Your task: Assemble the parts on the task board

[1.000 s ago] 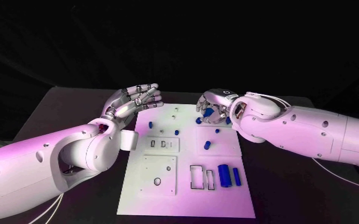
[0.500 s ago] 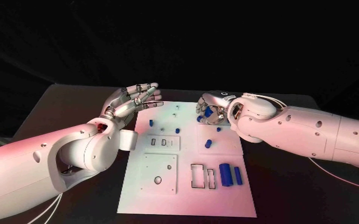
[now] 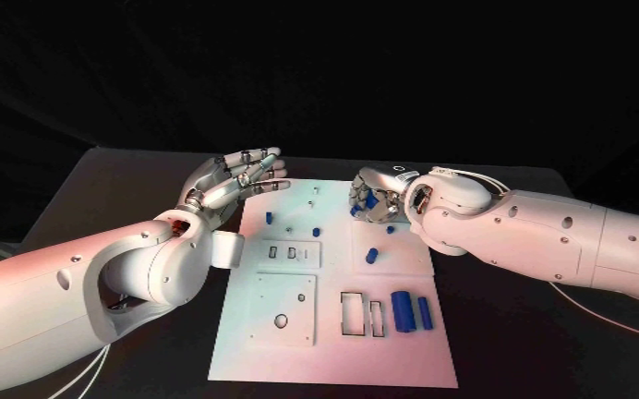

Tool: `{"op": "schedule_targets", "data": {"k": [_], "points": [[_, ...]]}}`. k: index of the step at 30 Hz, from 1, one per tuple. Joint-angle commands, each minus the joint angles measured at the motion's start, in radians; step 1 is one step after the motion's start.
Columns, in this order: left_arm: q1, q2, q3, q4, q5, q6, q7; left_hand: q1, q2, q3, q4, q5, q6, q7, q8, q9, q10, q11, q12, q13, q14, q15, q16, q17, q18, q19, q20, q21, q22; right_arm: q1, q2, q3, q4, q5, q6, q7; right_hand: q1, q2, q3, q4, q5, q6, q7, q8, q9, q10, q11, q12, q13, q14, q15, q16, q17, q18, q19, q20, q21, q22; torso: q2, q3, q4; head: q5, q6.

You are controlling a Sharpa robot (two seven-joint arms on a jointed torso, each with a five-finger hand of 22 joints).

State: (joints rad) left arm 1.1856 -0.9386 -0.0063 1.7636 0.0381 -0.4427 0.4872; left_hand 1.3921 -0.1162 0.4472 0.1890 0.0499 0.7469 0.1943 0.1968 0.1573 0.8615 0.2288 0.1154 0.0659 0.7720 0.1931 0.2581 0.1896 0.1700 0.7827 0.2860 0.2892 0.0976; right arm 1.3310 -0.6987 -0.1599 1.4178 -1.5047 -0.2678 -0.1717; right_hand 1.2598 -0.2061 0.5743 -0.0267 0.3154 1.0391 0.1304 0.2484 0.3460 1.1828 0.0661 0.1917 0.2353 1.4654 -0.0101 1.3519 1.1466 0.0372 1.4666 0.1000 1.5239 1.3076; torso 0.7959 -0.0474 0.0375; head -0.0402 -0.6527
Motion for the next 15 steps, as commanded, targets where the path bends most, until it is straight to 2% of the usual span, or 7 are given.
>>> {"op": "schedule_targets", "data": {"k": [1,4,7,15], "points": [[0.001,-0.002,0.001,-0.001,0.002,0.017,0.003,-0.011,-0.001,0.005,0.001,0.003,-0.010,0.085,-0.005,-0.002,-0.007,0.003,-0.007,-0.001,-0.009,0.002,-0.006,0.000,0.006,-0.006,0.001,-0.004,-0.002,-0.001,0.000,0.000,-0.001,0.003,-0.034,0.011,0.017,0.028,0.015,-0.004,-0.002,0.019,-0.008,0.018,0.018,0.021,-0.012,0.020,0.013,0.029,-0.011,0.009,0.003,-0.020,0.065,-0.012,0.008,0.184,0.004,0.0013,-0.0018,0.002,0.003],[0.001,-0.002,0.002,-0.002,0.002,0.016,0.001,-0.012,0.000,0.006,0.000,0.003,-0.013,0.085,-0.006,-0.003,-0.007,0.003,-0.007,-0.002,-0.010,0.002,-0.007,0.000,0.005,-0.006,0.001,-0.005,-0.002,-0.001,0.000,0.000,-0.001,0.007,-0.052,0.015,0.035,0.047,0.036,-0.019,0.000,0.030,-0.015,0.041,0.048,0.035,-0.021,0.037,0.027,0.030,-0.020,0.013,0.006,-0.022,0.069,-0.021,0.013,0.194,0.007,0.0010,-0.0014,0.000,0.004],[0.001,-0.002,0.002,0.000,0.002,0.017,0.000,-0.012,0.000,0.006,0.000,0.003,-0.013,0.085,-0.006,-0.003,-0.007,0.003,-0.007,-0.002,-0.010,0.002,-0.007,0.000,0.005,-0.006,0.001,-0.005,-0.002,-0.001,0.001,0.000,-0.002,0.005,-0.064,0.014,0.045,0.053,0.061,-0.035,0.002,0.025,-0.016,0.054,0.070,0.039,-0.023,0.046,0.038,0.031,-0.022,0.016,0.009,-0.023,0.072,-0.024,0.015,0.200,0.009,0.0000,-0.0005,-0.003,0.004],[0.002,-0.003,0.003,0.000,0.003,0.016,-0.002,-0.012,0.000,0.007,0.000,0.003,-0.015,0.086,-0.006,-0.003,-0.008,0.003,-0.008,-0.002,-0.011,0.003,-0.007,0.000,0.005,-0.007,0.001,-0.005,-0.002,-0.001,-0.001,0.000,0.007,-0.011,-0.112,0.004,0.040,0.050,0.086,-0.047,0.001,0.021,-0.016,0.063,0.090,0.039,-0.023,0.054,0.048,0.031,-0.022,0.019,0.010,-0.024,0.073,-0.025,0.017,0.204,0.010,0.0000,0.0014,-0.002,0.007]]}}
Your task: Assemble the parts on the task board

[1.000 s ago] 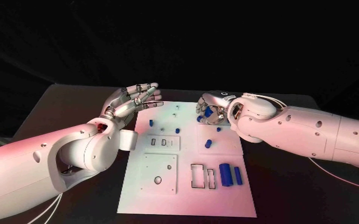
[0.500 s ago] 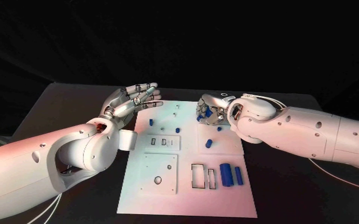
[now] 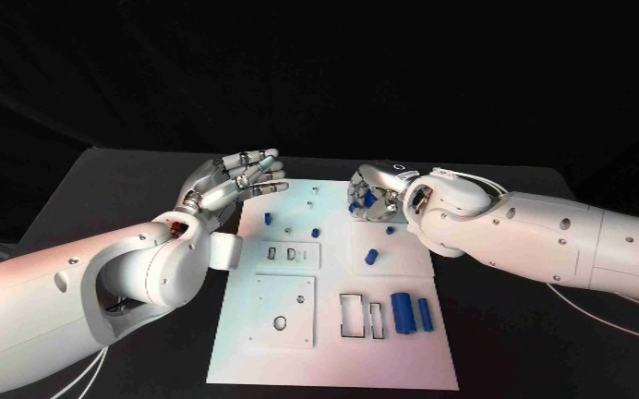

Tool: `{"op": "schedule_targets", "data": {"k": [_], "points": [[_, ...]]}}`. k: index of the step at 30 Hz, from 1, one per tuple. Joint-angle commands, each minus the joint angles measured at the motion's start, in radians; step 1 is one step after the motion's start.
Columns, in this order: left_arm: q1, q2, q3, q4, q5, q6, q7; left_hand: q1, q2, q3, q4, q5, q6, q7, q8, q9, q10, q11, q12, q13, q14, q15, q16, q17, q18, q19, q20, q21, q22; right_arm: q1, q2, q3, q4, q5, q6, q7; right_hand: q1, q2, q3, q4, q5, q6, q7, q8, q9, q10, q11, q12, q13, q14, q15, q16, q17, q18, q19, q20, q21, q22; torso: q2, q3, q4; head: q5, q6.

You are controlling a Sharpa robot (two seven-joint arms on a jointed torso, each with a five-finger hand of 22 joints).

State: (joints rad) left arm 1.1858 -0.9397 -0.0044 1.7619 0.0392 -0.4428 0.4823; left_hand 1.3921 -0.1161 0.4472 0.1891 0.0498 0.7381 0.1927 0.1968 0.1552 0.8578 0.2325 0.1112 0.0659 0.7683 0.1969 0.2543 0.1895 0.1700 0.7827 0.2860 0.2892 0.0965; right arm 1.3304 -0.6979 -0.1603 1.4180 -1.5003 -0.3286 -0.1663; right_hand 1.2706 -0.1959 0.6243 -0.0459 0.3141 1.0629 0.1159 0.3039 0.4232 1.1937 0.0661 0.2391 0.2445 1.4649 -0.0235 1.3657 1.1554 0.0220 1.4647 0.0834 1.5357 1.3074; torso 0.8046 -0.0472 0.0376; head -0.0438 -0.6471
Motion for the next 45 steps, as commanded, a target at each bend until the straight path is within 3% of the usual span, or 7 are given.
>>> {"op": "schedule_targets", "data": {"k": [1,8,16,21,27,39,45], "points": [[0.001,-0.002,0.001,0.002,0.003,0.015,0.003,-0.012,0.001,0.008,0.000,0.003,-0.006,0.088,-0.006,-0.001,-0.005,0.000,-0.004,-0.002,-0.007,-0.001,-0.004,0.000,0.005,-0.007,0.001,-0.005,-0.001,0.000,-0.003,0.000,0.011,-0.017,-0.059,-0.002,0.028,0.039,0.039,-0.030,0.002,-0.003,-0.001,0.010,0.016,0.028,-0.023,0.008,0.041,0.031,-0.009,0.006,0.001,-0.008,0.075,-0.009,0.005,0.203,0.002,-0.0004,0.0017,0.002,0.004],[0.001,-0.003,0.002,0.002,0.005,0.015,0.004,-0.013,0.005,0.012,0.001,0.003,-0.011,0.089,-0.008,-0.002,-0.006,0.001,-0.005,-0.002,-0.008,-0.001,-0.004,0.001,0.005,-0.007,0.001,-0.006,-0.002,0.007,0.003,0.003,0.031,-0.038,-0.114,-0.024,0.025,0.035,0.043,-0.033,0.001,-0.003,-0.002,0.013,0.022,0.029,-0.024,0.011,0.045,0.031,-0.009,0.006,0.001,-0.009,0.076,-0.009,0.007,0.206,0.003,-0.0018,0.0009,0.004,0.009],[0.001,-0.002,0.008,-0.002,0.009,0.018,0.010,-0.014,0.005,0.012,0.001,0.003,-0.012,0.089,-0.008,-0.002,-0.007,0.001,-0.005,-0.002,-0.008,-0.001,-0.005,0.001,0.005,-0.008,0.001,-0.006,-0.003,0.015,0.061,0.005,-0.017,-0.046,-0.145,-0.030,0.024,0.034,0.044,-0.035,0.001,-0.003,-0.002,0.014,0.024,0.029,-0.024,0.012,0.046,0.032,-0.010,0.007,0.002,-0.009,0.076,-0.009,0.007,0.206,0.009,0.0012,0.0029,0.007,0.016],[0.001,0.000,0.012,-0.008,0.015,0.020,0.011,-0.014,0.005,0.012,0.001,0.003,-0.012,0.089,-0.008,-0.002,-0.007,0.001,-0.005,-0.002,-0.008,-0.001,-0.005,0.001,0.005,-0.008,0.001,-0.006,-0.003,0.016,0.097,0.008,-0.046,-0.047,-0.152,-0.033,0.022,0.033,0.046,-0.036,0.001,-0.004,-0.001,0.015,0.027,0.028,-0.024,0.012,0.047,0.031,-0.010,0.006,0.000,-0.008,0.074,-0.009,0.005,0.203,0.010,-0.0023,0.0071,0.003,0.017],[0.001,0.002,0.016,-0.021,0.017,0.022,0.012,-0.014,0.006,0.014,0.000,0.003,-0.013,0.089,-0.008,-0.002,-0.008,0.001,-0.006,-0.002,-0.008,0.000,-0.005,0.001,0.005,-0.008,0.001,-0.006,-0.003,0.016,0.124,0.010,-0.074,-0.047,-0.153,-0.033,0.021,0.032,0.048,-0.037,0.001,-0.006,0.000,0.015,0.029,0.027,-0.023,0.013,0.048,0.032,-0.009,0.008,0.002,-0.008,0.075,-0.009,0.005,0.203,0.009,-0.0013,0.0065,0.010,0.014],[0.005,-0.005,0.049,-0.115,0.033,0.023,0.027,-0.018,0.005,0.028,-0.008,0.003,-0.010,0.090,-0.006,-0.001,-0.008,0.003,-0.007,-0.001,-0.012,0.003,-0.011,0.004,-0.004,-0.041,0.003,-0.028,-0.016,0.015,0.167,0.011,-0.119,-0.042,-0.150,-0.033,0.020,0.030,0.048,-0.038,0.001,-0.007,0.000,0.015,0.030,0.027,-0.023,0.013,0.049,0.031,-0.009,0.007,0.002,-0.008,0.073,-0.009,0.004,0.201,0.011,-0.0009,0.0057,0.020,0.017],[0.017,-0.009,0.056,-0.147,0.037,0.028,0.030,-0.018,0.004,0.029,-0.009,0.003,-0.008,0.090,-0.005,-0.001,-0.008,0.003,-0.006,-0.001,-0.014,0.004,-0.012,0.004,-0.004,-0.045,0.003,-0.030,-0.017,0.013,0.181,0.011,-0.136,-0.036,-0.145,-0.030,0.019,0.030,0.049,-0.039,0.001,-0.007,0.001,0.016,0.031,0.026,-0.023,0.013,0.049,0.031,-0.009,0.007,0.001,-0.008,0.073,-0.009,0.004,0.201,0.015,-0.0006,0.0045,0.025,0.015]]}}
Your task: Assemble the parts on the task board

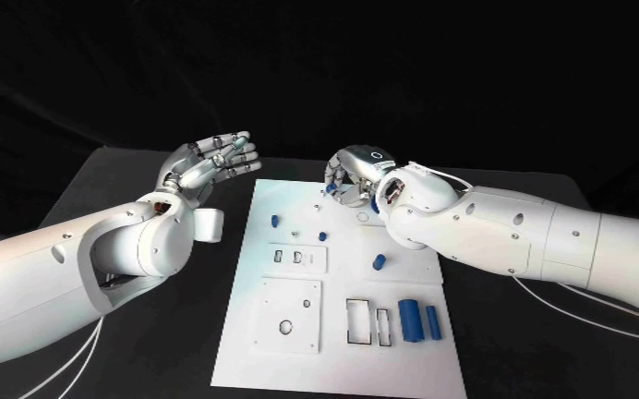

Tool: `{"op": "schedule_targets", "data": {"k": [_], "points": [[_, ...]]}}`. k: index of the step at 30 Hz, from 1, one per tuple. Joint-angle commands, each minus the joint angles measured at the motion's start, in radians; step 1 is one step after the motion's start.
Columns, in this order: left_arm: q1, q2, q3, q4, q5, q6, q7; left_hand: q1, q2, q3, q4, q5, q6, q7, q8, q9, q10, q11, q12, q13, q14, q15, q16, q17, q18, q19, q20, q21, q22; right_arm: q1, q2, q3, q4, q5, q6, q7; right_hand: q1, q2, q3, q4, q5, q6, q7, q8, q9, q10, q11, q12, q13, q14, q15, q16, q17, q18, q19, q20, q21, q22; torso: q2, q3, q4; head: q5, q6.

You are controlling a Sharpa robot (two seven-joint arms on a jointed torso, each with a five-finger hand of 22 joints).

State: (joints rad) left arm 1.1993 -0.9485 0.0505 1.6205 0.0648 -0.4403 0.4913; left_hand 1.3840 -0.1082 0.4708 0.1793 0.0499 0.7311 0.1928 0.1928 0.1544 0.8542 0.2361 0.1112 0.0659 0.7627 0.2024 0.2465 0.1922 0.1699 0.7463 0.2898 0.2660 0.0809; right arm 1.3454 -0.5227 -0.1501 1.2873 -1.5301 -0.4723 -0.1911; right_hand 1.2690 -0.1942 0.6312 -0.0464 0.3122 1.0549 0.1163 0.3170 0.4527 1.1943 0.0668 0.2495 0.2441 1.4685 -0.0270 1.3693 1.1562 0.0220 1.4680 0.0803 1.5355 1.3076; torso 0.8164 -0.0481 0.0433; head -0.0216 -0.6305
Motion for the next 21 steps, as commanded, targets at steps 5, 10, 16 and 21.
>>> {"op": "schedule_targets", "data": {"k": [5,10,16,21], "points": [[0.007,0.000,0.002,-0.009,0.012,0.028,0.020,-0.010,-0.004,0.006,0.000,0.003,-0.002,0.090,-0.002,0.000,-0.004,-0.001,-0.006,0.000,-0.009,-0.001,-0.005,0.001,-0.004,-0.009,-0.001,-0.007,-0.002,-0.006,0.020,0.000,-0.017,0.002,0.007,0.001,0.021,0.028,0.042,-0.039,0.002,0.000,0.000,0.002,0.002,0.025,-0.023,0.003,0.050,0.028,-0.006,0.004,0.000,-0.007,0.069,-0.006,0.003,0.199,0.004,0.0002,-0.0017,0.007,-0.003],[0.009,0.000,0.003,-0.010,0.013,0.030,0.019,-0.011,-0.004,0.007,0.000,0.003,-0.003,0.090,-0.002,0.000,-0.004,-0.001,-0.006,0.000,-0.010,-0.001,-0.006,0.001,-0.004,-0.010,-0.001,-0.008,-0.002,-0.009,0.027,0.000,-0.023,0.009,0.008,0.007,0.019,0.028,0.042,-0.039,0.002,-0.001,0.001,0.003,0.003,0.025,-0.023,0.003,0.051,0.027,-0.005,0.003,-0.002,-0.007,0.068,-0.006,0.002,0.196,0.004,0.0014,-0.0036,0.012,-0.005],[0.011,0.001,0.003,-0.010,0.013,0.029,0.019,-0.011,-0.004,0.007,0.000,0.003,-0.004,0.091,-0.002,-0.001,-0.004,-0.001,-0.006,0.000,-0.011,-0.001,-0.006,0.001,-0.005,-0.011,-0.001,-0.009,-0.003,-0.010,0.032,0.000,-0.023,0.011,0.004,0.011,0.019,0.027,0.042,-0.039,0.002,-0.002,0.001,0.003,0.004,0.024,-0.023,0.003,0.051,0.027,-0.005,0.002,-0.004,-0.006,0.067,-0.006,0.001,0.195,0.004,0.0019,-0.0031,0.014,-0.009],[0.012,0.002,0.003,-0.009,0.013,0.028,0.019,-0.012,-0.005,0.007,-0.001,0.003,-0.005,0.091,-0.002,-0.001,-0.004,0.000,-0.007,-0.001,-0.012,-0.001,-0.007,0.001,-0.005,-0.012,-0.001,-0.010,-0.003,-0.010,0.036,0.000,-0.027,0.012,0.003,0.013,0.019,0.027,0.042,-0.039,0.002,-0.002,0.001,0.003,0.004,0.024,-0.023,0.003,0.051,0.027,-0.005,0.002,-0.004,-0.006,0.067,-0.006,0.001,0.195,0.005,0.0020,-0.0034,0.016,-0.009]]}}
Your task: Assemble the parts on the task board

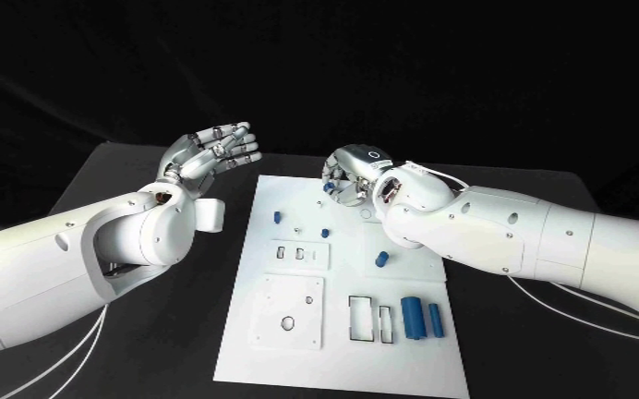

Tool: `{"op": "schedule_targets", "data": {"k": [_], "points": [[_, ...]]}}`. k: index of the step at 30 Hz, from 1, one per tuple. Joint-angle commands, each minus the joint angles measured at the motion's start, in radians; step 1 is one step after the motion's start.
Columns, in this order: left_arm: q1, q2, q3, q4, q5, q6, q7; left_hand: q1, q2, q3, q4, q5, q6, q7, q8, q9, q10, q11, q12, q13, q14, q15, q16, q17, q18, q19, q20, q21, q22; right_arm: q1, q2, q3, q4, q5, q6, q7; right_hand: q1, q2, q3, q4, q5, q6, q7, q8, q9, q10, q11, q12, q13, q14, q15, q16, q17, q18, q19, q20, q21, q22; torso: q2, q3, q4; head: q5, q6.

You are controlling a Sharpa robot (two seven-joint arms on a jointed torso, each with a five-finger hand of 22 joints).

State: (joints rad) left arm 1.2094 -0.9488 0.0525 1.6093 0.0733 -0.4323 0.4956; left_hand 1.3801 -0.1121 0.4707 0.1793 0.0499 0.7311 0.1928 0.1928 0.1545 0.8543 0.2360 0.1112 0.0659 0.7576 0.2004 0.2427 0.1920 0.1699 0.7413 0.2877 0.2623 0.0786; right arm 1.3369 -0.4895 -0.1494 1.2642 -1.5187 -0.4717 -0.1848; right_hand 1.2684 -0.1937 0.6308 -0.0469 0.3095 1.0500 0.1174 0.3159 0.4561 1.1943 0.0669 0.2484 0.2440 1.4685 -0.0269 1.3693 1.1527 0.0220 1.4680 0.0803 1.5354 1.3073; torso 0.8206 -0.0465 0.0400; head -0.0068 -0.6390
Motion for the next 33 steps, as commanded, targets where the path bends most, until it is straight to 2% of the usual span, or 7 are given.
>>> {"op": "schedule_targets", "data": {"k": [1,13,16,21,25,31,33], "points": [[0.002,0.002,0.001,0.003,0.004,0.020,0.014,-0.008,-0.001,0.008,-0.001,0.003,-0.006,0.091,-0.003,-0.001,-0.004,0.000,-0.007,-0.001,-0.007,0.001,-0.004,0.001,-0.005,-0.008,0.001,-0.007,-0.001,-0.001,0.004,0.000,-0.006,0.001,0.001,0.007,0.019,0.027,0.043,-0.039,0.005,0.003,0.000,0.004,0.001,0.024,-0.023,0.004,0.051,0.027,-0.005,0.002,-0.001,-0.006,0.067,-0.006,0.001,0.195,0.000,0.0004,-0.0003,0.002,-0.001],[0.004,0.006,0.001,0.000,0.004,0.019,0.012,-0.009,-0.001,0.008,-0.001,0.003,-0.006,0.091,-0.003,-0.001,-0.004,0.000,-0.007,-0.001,-0.007,0.002,-0.004,0.001,-0.006,-0.009,0.001,-0.007,-0.002,-0.002,0.022,0.000,-0.018,0.010,0.006,0.010,0.012,0.022,0.045,-0.046,0.003,-0.017,0.006,-0.002,0.011,0.005,-0.017,-0.001,0.055,0.025,0.000,0.001,-0.004,-0.005,0.062,-0.002,-0.003,0.188,0.001,0.0003,0.0002,0.008,-0.009],[0.005,0.006,0.001,0.002,0.004,0.019,0.011,-0.009,-0.001,0.008,-0.001,0.003,-0.006,0.091,-0.003,-0.001,-0.004,0.000,-0.007,-0.001,-0.007,0.002,-0.004,0.001,-0.006,-0.009,0.001,-0.007,-0.002,-0.002,0.024,0.000,-0.023,0.011,0.008,0.009,0.009,0.021,0.044,-0.047,0.003,-0.025,0.009,-0.005,0.013,-0.003,-0.014,-0.004,0.056,0.024,0.002,0.000,-0.006,-0.004,0.061,0.000,-0.004,0.185,0.001,-0.0010,-0.0004,0.009,-0.009],[0.005,0.006,0.001,0.004,0.004,0.019,0.011,-0.009,-0.001,0.008,-0.001,0.003,-0.006,0.091,-0.003,-0.001,-0.004,0.000,-0.007,-0.001,-0.007,0.002,-0.004,0.001,-0.006,-0.009,0.001,-0.007,-0.002,-0.002,0.028,0.000,-0.032,0.013,0.017,0.010,0.001,0.015,0.043,-0.050,0.003,-0.059,0.020,-0.026,0.015,-0.026,-0.003,-0.013,0.055,0.021,0.011,-0.004,-0.019,-0.001,0.053,0.007,-0.012,0.172,0.001,-0.0013,-0.0013,0.009,-0.009],[0.006,0.005,0.001,0.006,0.004,0.019,0.010,-0.009,-0.001,0.008,-0.001,0.003,-0.006,0.091,-0.003,-0.001,-0.004,0.000,-0.007,-0.001,-0.007,0.002,-0.004,0.001,-0.006,-0.009,0.001,-0.007,-0.002,-0.002,0.032,0.000,-0.033,0.017,0.033,0.009,-0.007,0.010,0.038,-0.049,0.002,-0.070,0.024,-0.035,0.017,-0.039,0.002,-0.020,0.053,0.018,0.015,-0.009,-0.029,0.002,0.046,0.012,-0.018,0.161,0.001,0.0002,-0.0018,0.011,-0.006],[0.006,0.004,0.001,0.007,0.004,0.018,0.009,-0.009,-0.001,0.008,-0.001,0.003,-0.006,0.091,-0.003,-0.001,-0.004,0.000,-0.007,-0.001,-0.007,0.002,-0.004,0.001,-0.006,-0.009,0.001,-0.007,-0.002,-0.002,0.032,0.000,-0.031,0.019,0.037,0.013,-0.034,-0.025,0.017,-0.043,0.000,-0.120,0.039,-0.073,0.015,-0.084,0.020,-0.045,0.038,0.006,0.030,-0.029,-0.068,0.015,0.014,0.026,-0.051,0.104,0.001,0.0001,-0.0015,0.010,-0.007],[0.006,0.003,0.001,0.007,0.004,0.018,0.008,-0.010,-0.002,0.010,-0.002,0.003,-0.009,0.092,-0.003,-0.002,-0.005,0.001,-0.007,-0.001,-0.008,0.002,-0.005,0.002,-0.006,-0.012,0.002,-0.009,-0.003,-0.002,0.029,0.000,-0.029,0.019,0.034,0.015,-0.037,-0.052,0.001,-0.048,0.000,-0.141,0.045,-0.088,0.016,-0.135,0.032,-0.068,0.023,-0.010,0.040,-0.059,-0.122,0.029,-0.021,0.034,-0.088,0.041,0.001,0.0001,-0.0020,0.010,-0.007]]}}
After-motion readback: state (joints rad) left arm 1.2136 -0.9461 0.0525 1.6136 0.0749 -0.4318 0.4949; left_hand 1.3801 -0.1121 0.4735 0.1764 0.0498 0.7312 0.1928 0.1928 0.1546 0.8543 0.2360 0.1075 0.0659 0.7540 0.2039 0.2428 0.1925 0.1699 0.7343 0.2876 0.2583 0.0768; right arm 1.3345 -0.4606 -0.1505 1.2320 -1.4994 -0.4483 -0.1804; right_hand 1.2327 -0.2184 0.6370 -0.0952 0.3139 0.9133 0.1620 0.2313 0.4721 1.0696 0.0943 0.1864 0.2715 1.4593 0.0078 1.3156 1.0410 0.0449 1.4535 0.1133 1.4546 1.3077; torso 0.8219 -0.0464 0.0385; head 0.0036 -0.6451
